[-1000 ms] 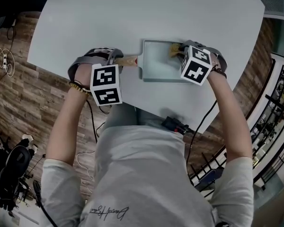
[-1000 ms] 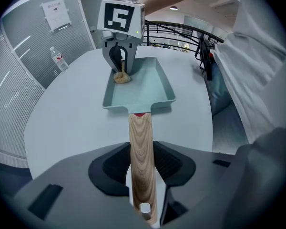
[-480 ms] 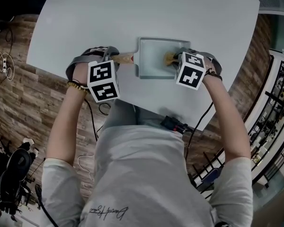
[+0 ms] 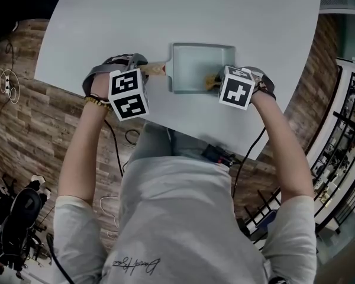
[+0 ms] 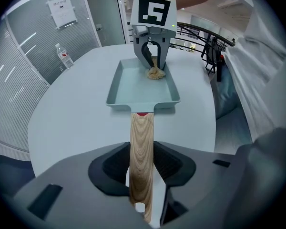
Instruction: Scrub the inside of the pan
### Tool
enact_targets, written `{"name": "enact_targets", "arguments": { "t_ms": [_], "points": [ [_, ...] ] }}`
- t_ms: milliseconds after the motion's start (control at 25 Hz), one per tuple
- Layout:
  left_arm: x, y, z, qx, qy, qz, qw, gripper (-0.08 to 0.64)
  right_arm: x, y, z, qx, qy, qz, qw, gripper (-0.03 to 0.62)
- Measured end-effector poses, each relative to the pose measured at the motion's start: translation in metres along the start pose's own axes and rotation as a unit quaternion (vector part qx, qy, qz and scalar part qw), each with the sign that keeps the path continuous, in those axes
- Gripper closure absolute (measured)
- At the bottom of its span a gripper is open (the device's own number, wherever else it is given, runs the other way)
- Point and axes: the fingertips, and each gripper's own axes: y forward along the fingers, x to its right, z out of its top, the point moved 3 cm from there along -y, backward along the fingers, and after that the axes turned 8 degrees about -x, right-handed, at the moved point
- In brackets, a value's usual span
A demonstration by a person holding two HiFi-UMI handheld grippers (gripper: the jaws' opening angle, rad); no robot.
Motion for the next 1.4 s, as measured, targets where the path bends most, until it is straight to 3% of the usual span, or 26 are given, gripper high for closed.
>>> {"name": "enact_targets", "arguments": {
  "t_ms": [440,920,1080,1400],
  "points": [
    [-0.005,0.002,-0.001,-0.006,0.015,-0.013,0.9998,0.405,0.003,0.001,0.003,-0.004,-0.001,-0.019,1.000,0.522],
    [-0.005,0.001,0.001,0.001,0.014,-0.032,0.9994,0.396,0.001,-0.003,0.003,0.042,0.030,-0.013,0.999,0.522],
    [-0.006,-0.003,0.005,0.010,0.012,-0.043,0.9990,0.360,-0.002,-0.005,0.003,0.047,0.032,-0.025,0.998,0.522],
    [-0.004,-0.014,0.009,0.010,0.020,-0.035,0.9991,0.359,-0.003,-0.011,0.003,0.080,0.060,-0.045,0.994,0.522]
  ]
}}
